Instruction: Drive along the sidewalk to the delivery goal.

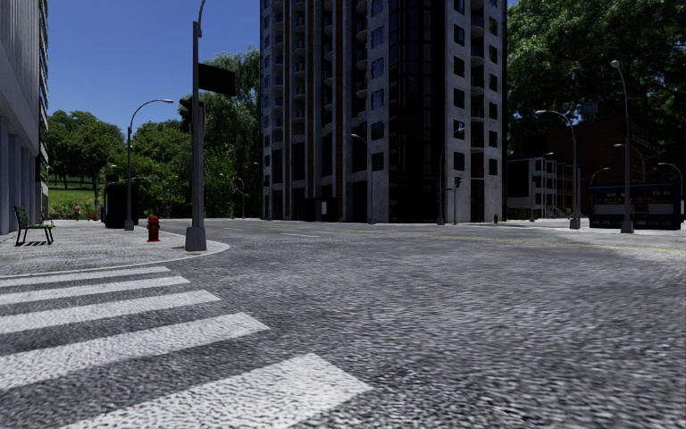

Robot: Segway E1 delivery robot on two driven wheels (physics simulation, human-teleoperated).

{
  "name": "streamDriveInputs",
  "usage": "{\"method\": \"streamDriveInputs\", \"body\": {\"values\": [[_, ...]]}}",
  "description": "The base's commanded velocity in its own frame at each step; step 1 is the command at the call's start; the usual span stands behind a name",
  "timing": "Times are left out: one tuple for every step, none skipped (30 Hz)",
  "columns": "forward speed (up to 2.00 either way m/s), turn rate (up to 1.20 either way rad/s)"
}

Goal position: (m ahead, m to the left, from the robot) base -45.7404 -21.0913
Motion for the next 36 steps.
{"method": "streamDriveInputs", "body": {"values": [[0.0,0.0],[0.0,0.0],[0.0,0.0],[0.0,0.0],[0.0,0.0],[0.0,0.0],[0.0,0.0],[0.0,0.0],[0.0,0.0],[0.0,0.0],[0.0,0.0],[0.0,0.0],[0.0,0.0],[0.0,0.0],[0.0,0.0],[0.0,0.0],[0.0,0.0],[0.0,0.0],[0.0,0.0],[0.0,0.0],[0.0,0.0],[0.0,0.0],[0.0,0.0],[0.0,0.0],[0.0,0.0],[0.0,0.0],[0.0,0.0],[0.0,0.0],[0.0,0.0],[0.0,0.0],[0.0,0.41],[0.0,0.56],[0.0,0.61],[0.0,0.61],[0.0,0.59],[0.0,0.58]]}}
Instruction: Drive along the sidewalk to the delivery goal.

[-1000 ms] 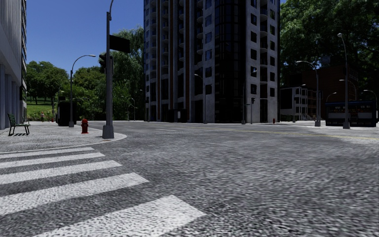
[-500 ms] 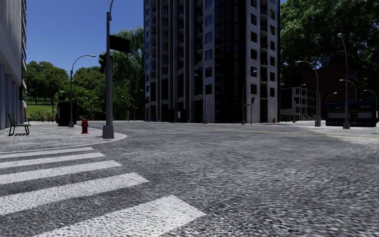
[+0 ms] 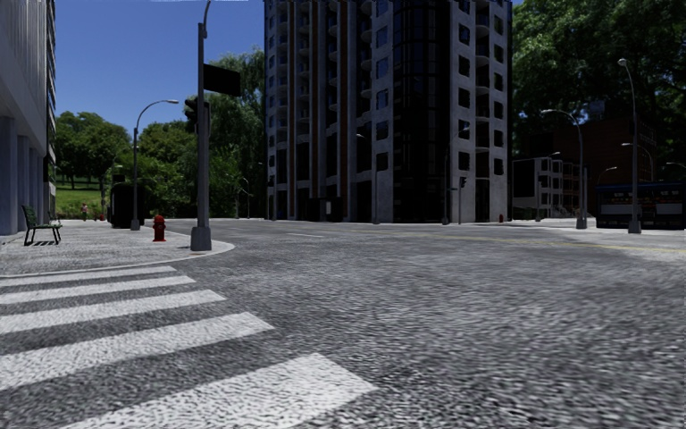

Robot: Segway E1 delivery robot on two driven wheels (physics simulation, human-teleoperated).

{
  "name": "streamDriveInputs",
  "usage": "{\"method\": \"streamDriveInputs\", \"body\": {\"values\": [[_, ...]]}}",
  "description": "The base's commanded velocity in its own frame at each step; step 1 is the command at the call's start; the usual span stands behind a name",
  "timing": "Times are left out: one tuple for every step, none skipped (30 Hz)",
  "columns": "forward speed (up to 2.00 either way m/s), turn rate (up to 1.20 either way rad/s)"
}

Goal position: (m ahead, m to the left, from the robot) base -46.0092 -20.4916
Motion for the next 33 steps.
{"method": "streamDriveInputs", "body": {"values": [[0.0,0.58],[0.0,0.58],[0.0,0.58],[0.0,0.58],[0.01,0.58],[0.04,0.58],[0.05,0.58],[0.05,0.58],[0.07,0.58],[0.0,0.58],[0.0,0.58],[0.0,0.58],[0.0,0.58],[0.0,0.58],[0.0,0.58],[0.0,0.58],[0.0,0.58],[0.0,0.58],[0.0,0.58],[0.0,0.58],[0.0,0.58],[0.0,0.58],[0.0,0.58],[0.0,0.58],[0.0,0.58],[0.0,0.58],[0.0,0.58],[0.0,0.58],[0.0,0.58],[0.0,0.58],[0.0,0.58],[0.0,0.58],[0.0,0.58]]}}
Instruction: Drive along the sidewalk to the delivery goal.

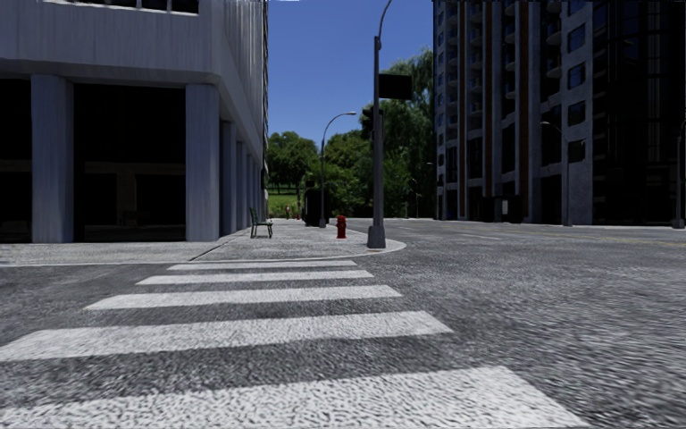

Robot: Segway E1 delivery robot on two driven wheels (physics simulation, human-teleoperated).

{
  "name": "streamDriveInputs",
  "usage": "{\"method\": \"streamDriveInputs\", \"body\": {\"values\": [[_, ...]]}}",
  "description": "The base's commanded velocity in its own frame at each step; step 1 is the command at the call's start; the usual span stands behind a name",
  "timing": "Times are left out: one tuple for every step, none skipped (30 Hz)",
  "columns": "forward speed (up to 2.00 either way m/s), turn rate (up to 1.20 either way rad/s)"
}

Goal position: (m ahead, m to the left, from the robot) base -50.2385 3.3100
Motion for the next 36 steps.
{"method": "streamDriveInputs", "body": {"values": [[0.0,0.58],[0.0,0.58],[0.0,0.58],[0.0,0.57],[0.0,0.57],[0.0,0.57],[0.0,0.56],[0.0,0.56],[0.0,0.56],[0.0,0.56],[0.0,0.56],[0.0,0.56],[0.0,0.56],[0.0,0.56],[0.0,0.56],[0.0,0.56],[0.0,0.56],[0.0,0.56],[0.0,0.56],[0.0,0.56],[0.0,0.56],[0.0,0.56],[0.0,0.56],[0.0,0.56],[0.0,0.56],[0.0,0.56],[0.0,0.56],[0.0,0.55],[0.0,0.55],[0.0,0.55],[0.0,0.55],[0.0,0.55],[0.0,0.54],[0.0,0.54],[0.0,0.54],[0.0,0.53]]}}
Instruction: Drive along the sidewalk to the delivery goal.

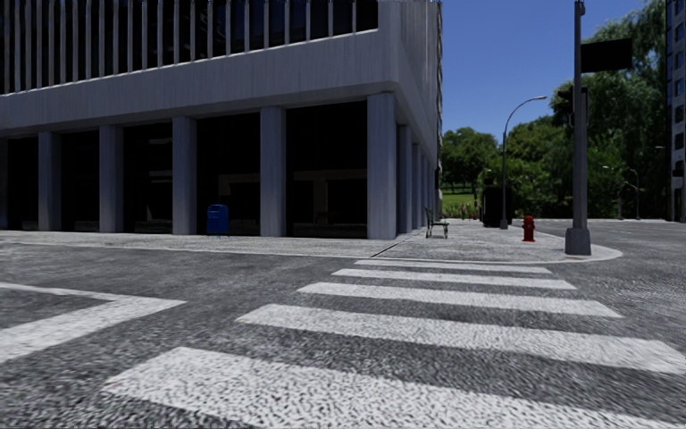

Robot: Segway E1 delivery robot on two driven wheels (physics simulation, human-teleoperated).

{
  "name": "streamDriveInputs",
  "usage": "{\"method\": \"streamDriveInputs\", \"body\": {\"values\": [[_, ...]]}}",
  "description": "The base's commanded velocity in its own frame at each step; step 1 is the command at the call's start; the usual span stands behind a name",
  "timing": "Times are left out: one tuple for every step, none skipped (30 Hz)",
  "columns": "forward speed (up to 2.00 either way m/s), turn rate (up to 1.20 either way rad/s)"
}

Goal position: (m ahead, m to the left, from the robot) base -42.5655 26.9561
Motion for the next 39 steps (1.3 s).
{"method": "streamDriveInputs", "body": {"values": [[0.0,0.53],[0.0,0.53],[0.0,0.52],[0.0,0.52],[0.0,0.52],[0.0,0.52],[0.0,0.52],[0.0,0.52],[0.0,0.52],[0.0,0.52],[0.0,0.52],[0.0,0.52],[0.0,0.52],[0.0,0.51],[0.0,0.51],[0.0,0.51],[0.0,0.51],[0.0,0.51],[0.0,0.51],[0.0,0.51],[0.0,0.51],[0.0,0.51],[0.0,0.51],[0.0,0.51],[0.0,0.51],[0.0,0.54],[0.0,0.54],[0.0,0.56],[0.0,0.58],[0.0,0.61],[0.0,0.61],[0.0,0.7],[0.0,0.77],[0.0,0.77],[0.0,0.81],[0.0,0.82],[0.0,0.82],[0.0,0.82],[0.0,0.83]]}}
